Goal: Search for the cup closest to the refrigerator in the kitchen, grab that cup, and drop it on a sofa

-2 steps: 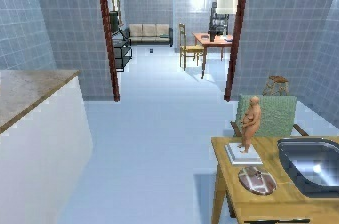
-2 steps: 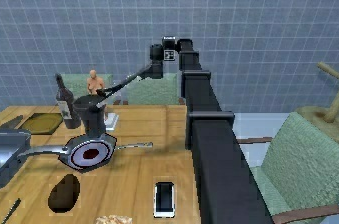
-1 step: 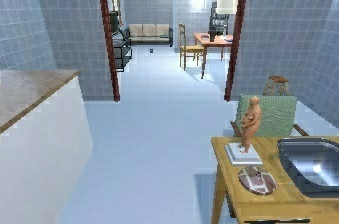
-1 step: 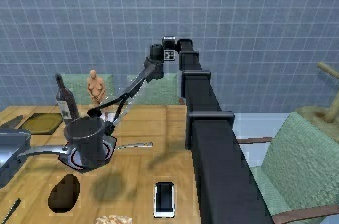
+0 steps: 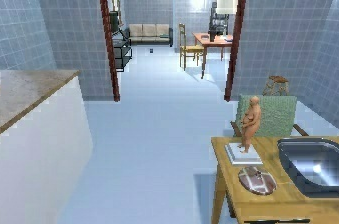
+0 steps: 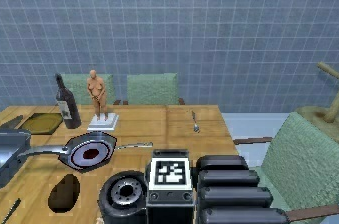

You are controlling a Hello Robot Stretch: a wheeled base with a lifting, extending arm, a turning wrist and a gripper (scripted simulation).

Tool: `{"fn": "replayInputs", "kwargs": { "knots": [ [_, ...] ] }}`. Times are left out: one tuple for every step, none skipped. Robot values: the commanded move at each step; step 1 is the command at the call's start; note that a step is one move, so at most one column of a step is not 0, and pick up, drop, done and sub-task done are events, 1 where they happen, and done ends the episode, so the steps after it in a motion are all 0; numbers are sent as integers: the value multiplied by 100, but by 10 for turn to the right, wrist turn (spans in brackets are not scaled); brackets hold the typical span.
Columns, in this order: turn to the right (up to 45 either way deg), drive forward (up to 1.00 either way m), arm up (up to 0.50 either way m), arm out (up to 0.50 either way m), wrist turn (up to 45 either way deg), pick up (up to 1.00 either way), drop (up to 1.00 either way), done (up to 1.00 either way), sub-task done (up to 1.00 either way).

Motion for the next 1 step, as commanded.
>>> {"fn": "replayInputs", "kwargs": {
  "knots": [
    [-450,0,0,0,0,0,0,0,0]
  ]
}}
